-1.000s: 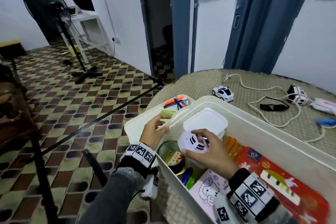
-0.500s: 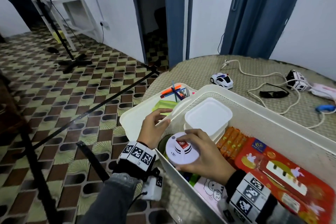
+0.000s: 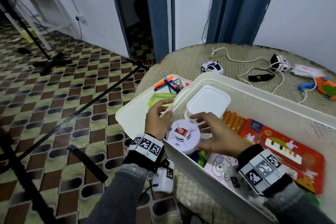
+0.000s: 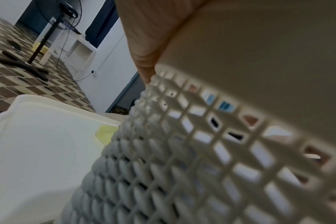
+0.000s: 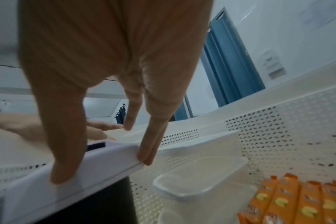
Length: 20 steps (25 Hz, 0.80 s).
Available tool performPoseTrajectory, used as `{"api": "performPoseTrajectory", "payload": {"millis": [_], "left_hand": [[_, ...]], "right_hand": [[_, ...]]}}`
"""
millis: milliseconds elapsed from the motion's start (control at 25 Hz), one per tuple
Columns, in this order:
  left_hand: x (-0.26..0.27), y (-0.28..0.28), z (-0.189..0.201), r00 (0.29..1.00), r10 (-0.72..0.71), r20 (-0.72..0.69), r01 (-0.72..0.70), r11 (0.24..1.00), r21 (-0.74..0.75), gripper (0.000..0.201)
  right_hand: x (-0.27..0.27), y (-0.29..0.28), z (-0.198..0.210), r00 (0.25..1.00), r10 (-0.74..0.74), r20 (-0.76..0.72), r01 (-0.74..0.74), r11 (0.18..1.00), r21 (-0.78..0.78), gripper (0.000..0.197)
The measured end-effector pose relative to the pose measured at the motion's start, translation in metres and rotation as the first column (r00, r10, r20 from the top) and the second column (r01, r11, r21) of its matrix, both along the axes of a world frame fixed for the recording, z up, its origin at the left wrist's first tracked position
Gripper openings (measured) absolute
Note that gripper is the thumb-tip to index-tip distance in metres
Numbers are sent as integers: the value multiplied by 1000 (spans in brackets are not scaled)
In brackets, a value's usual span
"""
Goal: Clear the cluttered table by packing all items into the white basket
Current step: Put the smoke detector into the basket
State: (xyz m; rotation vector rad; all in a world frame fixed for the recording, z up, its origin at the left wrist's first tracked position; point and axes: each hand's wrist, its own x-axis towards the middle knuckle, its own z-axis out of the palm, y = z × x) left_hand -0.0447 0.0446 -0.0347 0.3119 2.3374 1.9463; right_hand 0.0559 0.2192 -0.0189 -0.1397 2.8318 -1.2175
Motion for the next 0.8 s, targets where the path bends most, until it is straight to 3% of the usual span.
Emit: {"api": "performPoseTrajectory", "payload": {"millis": [120,240,360,560,800], "left_hand": [[-1,-1,-2,1000,9,3,-10,1000,2,30],[-1,-1,-2,1000,20,1,-20,1000,-2,30],[-1,0,-3,1000,19,-7,-19,1000,-4,31],[-2,0,-5,999,32,-23,-32,999,-6,30],[1,1,-1,999,43,-25,-43,999,-19,27]], "right_hand": [[-1,-10,-1,997,-71,-9,71,997,-12,69],[3,-10,-5,1000,-30,-8,29,997,-73,64],[5,-7,-5,995,-57,77,66,991,-115,56],[1,-3,-7,982,-183,49,186,981,-51,44],[3,0,-5,985,-165,47,165,986,-1,41]]}}
